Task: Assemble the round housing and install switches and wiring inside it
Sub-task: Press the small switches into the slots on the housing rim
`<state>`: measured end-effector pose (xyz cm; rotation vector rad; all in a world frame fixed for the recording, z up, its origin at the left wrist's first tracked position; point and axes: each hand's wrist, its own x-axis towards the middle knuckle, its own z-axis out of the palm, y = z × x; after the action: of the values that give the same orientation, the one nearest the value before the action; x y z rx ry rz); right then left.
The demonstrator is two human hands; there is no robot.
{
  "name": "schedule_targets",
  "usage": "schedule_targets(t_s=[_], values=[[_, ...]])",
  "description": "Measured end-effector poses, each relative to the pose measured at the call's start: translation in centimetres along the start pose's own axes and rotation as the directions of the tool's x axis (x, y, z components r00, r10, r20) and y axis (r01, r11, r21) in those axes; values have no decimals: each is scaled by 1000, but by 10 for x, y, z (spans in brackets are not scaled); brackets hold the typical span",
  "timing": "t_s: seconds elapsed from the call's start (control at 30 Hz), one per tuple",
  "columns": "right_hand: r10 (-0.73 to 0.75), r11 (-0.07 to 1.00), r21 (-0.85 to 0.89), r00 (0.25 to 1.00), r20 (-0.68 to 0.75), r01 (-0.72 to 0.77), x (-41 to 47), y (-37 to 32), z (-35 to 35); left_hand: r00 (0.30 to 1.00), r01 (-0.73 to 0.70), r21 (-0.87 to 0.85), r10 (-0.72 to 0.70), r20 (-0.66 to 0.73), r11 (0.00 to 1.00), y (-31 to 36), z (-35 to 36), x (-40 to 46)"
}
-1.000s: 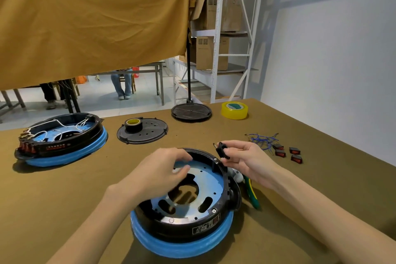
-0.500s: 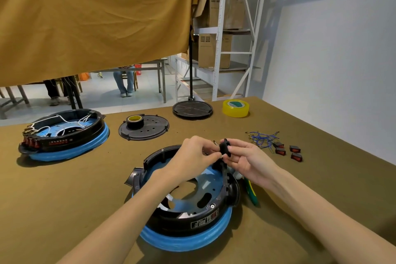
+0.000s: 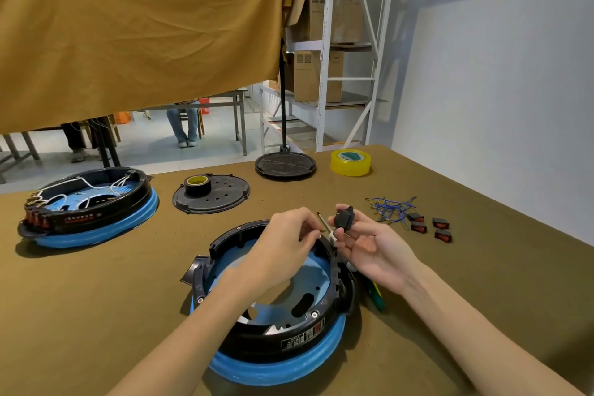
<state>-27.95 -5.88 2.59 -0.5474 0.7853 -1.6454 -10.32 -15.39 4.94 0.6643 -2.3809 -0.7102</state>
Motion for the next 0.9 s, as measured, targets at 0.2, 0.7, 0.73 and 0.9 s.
schedule_targets(t_s=[0.2, 0.7, 0.73, 0.9], values=[[-54, 998, -8, 982, 180, 56, 11, -10, 20, 974, -62, -336, -16, -224, 940, 6, -12, -9], [-63, 998, 24, 953, 297, 58, 36, 3, 29, 933, -176, -609, -66, -353, 774, -5, -21, -9], [-61, 998, 28, 951, 303, 55, 36, 3, 30, 933, -180, -605, -61, -355, 776, -4, -21, -10], [-70, 998, 22, 949, 308, 67, 34, 3, 30, 930, -176, -582, -59, -362, 794, -3, -18, -12]])
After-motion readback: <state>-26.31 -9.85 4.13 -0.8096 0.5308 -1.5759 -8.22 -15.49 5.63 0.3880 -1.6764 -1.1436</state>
